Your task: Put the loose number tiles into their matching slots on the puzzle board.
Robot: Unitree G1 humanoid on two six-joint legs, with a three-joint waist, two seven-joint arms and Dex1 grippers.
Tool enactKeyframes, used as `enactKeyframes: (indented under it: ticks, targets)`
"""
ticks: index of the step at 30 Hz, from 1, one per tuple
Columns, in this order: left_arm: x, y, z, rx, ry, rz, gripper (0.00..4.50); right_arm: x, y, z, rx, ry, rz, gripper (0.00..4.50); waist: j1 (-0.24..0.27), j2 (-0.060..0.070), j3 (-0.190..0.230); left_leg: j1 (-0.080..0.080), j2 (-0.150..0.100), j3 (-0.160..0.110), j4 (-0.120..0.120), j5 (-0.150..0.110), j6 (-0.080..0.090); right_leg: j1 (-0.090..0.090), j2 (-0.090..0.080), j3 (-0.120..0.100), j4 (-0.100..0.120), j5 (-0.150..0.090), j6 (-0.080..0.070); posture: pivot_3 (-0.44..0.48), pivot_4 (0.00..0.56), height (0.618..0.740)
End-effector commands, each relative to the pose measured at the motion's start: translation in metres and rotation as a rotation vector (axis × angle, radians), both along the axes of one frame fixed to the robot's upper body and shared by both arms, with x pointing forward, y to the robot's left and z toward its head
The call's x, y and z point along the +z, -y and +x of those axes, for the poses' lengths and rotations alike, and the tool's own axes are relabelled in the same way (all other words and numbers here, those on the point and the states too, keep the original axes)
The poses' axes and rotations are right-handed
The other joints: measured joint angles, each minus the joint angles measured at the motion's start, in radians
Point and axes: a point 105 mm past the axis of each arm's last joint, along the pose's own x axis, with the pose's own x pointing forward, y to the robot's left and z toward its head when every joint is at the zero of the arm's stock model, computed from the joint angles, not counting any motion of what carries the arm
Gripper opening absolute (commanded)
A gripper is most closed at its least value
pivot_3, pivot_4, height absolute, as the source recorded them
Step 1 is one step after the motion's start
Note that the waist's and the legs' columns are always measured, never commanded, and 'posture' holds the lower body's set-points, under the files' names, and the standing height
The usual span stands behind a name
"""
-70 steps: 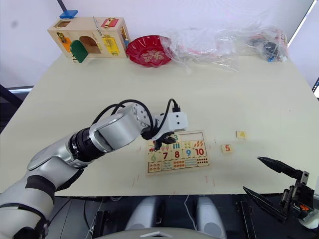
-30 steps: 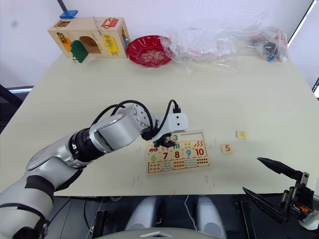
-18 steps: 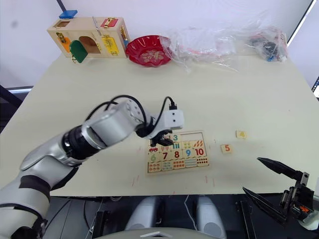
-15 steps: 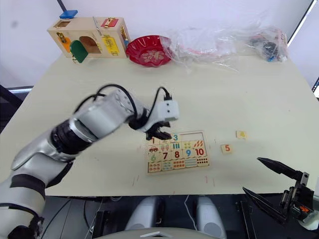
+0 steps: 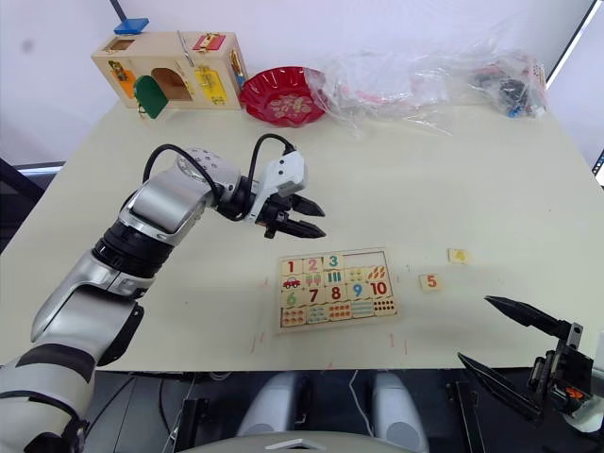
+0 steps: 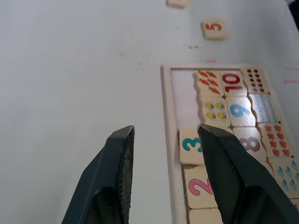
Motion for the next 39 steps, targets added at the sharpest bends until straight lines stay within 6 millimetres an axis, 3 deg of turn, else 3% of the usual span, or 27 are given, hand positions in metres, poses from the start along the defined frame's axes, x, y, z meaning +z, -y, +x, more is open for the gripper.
enactKeyframes:
  ticks: [1,16,19,22,39]
  targets:
    - [0.006,0.0,0.003,-0.069,0.083,-0.095,2.27,0.006,0.001,-0.003,0.006,0.018,-0.005,4.5,0.0,0.0,0.0,0.0,0.0,0.0,0.0,0.0,0.0,0.0,0.0,0.0,0.0,0.0,0.0,0.0,0.15,0.74]
    - [-0.018,-0.008,0.002,-0.225,0.017,-0.088,2.27,0.007,-0.002,-0.009,-0.008,0.003,0.0,4.5,-0.001,0.0,0.0,0.0,0.0,0.0,0.0,0.0,0.0,0.0,0.0,0.0,0.0,0.0,0.0,0.0,0.15,0.74]
    - [-0.021,-0.007,0.001,-0.259,-0.008,-0.087,1.47,0.008,-0.003,-0.008,-0.007,0.003,0.002,4.5,-0.001,0.0,0.0,0.0,0.0,0.0,0.001,0.0,0.0,0.0,0.0,0.0,0.0,0.0,0.0,0.0,0.15,0.74]
    - [-0.025,-0.006,-0.001,-0.292,-0.018,-0.081,0.02,0.008,-0.003,-0.008,-0.008,0.004,0.004,4.5,-0.002,0.0,0.0,0.0,0.0,0.0,0.001,0.0,0.0,0.0,0.001,0.0,0.0,0.0,0.0,0.0,0.15,0.74]
    - [-0.054,0.005,0.009,-0.292,0.06,0.019,0.02,0.01,-0.009,-0.006,-0.011,0.004,0.011,4.5,-0.001,0.0,0.0,0.0,0.0,0.0,0.001,0.0,0.0,0.0,0.001,0.0,0.0,0.0,0.0,0.0,0.15,0.74]
